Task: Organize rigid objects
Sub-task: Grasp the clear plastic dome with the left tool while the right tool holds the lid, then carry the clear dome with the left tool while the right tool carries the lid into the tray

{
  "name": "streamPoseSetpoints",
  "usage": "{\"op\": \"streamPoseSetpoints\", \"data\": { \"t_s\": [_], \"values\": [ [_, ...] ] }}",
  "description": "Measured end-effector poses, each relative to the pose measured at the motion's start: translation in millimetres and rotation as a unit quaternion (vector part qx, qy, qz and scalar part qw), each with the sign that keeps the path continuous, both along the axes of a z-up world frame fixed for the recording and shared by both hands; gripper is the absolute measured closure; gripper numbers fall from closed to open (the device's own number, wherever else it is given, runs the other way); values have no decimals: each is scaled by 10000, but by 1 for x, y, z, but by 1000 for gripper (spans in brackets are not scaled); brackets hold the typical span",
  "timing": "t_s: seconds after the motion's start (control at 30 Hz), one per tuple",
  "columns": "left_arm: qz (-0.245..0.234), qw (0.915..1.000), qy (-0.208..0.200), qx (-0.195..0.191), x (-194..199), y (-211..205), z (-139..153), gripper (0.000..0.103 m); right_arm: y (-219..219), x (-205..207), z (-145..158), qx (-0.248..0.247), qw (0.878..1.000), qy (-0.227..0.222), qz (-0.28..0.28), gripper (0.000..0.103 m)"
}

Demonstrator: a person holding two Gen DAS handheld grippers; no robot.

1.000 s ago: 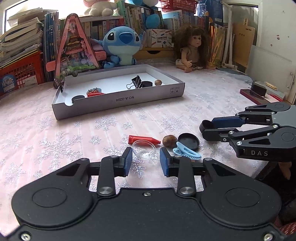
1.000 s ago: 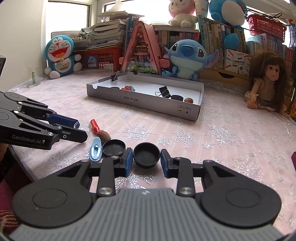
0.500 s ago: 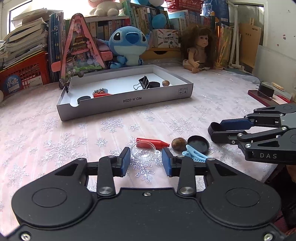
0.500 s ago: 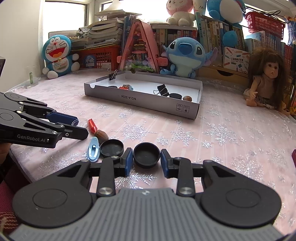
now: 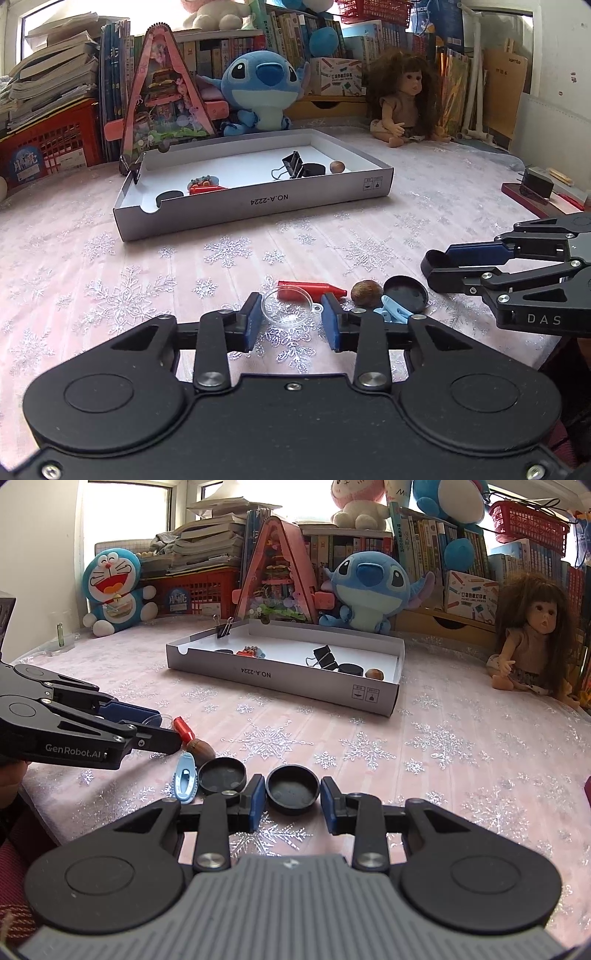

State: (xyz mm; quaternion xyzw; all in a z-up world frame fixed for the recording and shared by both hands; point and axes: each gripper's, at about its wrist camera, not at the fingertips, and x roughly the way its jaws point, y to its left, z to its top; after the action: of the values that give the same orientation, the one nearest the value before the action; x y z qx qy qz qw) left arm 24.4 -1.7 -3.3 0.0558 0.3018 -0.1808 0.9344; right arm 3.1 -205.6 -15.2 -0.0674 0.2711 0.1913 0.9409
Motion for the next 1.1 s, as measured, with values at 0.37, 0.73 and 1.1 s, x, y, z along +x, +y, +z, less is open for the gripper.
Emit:
{"op": "streamPoseSetpoints", "data": {
  "t_s": [0.37, 0.73, 1.1],
  "values": [
    [128, 9998, -36, -160, 11, 5, 17, 70, 0, 14, 9, 32, 9998, -7, -176, 65],
    [558, 9977, -223, -306, 52, 23, 45, 70, -9, 53, 31, 226, 9982, 101, -549, 66],
    [1082, 9924, 50, -590, 119, 44, 58, 71, -14, 108, 57, 436, 9958, 297, -751, 66]
  ]
}}
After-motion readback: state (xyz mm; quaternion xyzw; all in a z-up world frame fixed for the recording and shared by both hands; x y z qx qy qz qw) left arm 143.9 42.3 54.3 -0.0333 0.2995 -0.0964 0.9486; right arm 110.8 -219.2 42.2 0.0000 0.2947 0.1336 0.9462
